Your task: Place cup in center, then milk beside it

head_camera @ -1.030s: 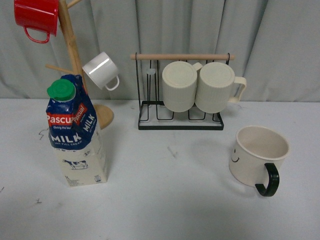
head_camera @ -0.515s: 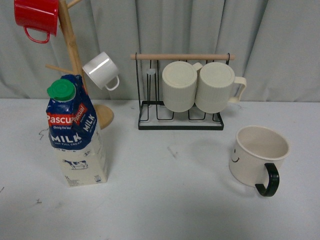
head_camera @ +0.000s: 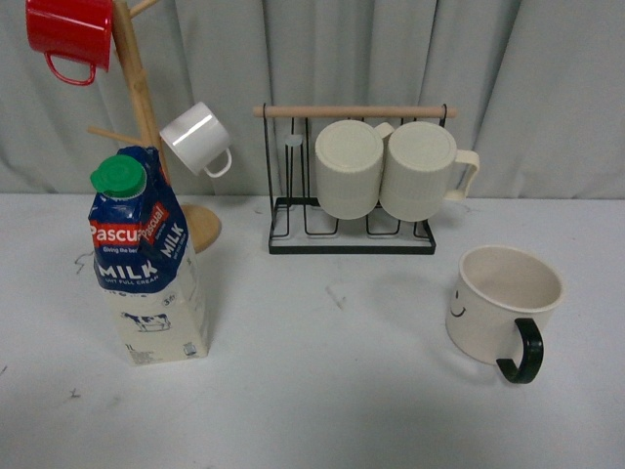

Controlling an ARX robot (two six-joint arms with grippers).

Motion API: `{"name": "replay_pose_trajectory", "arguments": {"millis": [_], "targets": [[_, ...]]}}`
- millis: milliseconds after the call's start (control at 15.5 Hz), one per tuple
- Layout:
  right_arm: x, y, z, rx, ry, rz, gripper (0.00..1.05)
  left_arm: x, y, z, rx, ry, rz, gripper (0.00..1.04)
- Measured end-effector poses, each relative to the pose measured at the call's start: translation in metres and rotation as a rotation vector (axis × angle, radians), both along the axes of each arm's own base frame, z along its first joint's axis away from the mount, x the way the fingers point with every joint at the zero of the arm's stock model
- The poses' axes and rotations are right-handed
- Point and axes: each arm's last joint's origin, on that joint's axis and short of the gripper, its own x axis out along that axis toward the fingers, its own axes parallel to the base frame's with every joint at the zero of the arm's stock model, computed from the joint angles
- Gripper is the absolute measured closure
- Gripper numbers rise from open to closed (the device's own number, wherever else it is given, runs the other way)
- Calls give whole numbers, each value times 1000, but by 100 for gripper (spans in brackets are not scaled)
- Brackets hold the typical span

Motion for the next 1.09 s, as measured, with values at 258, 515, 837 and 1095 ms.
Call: {"name": "replay_pose_trajectory", "arguments": {"millis": [258,515,837,1095], "targets": [[88,20,37,100,11,-62,6,0,0,0,0,0,-1,7],[208,51,-16,39,489,-150,6,0,0,0,0,0,0,7],[251,52,-71,101,792,-210,6,0,0,0,0,0,0,7],[261,48,-83,105,822,-226,8,0,0,0,0,0,0,7]]}}
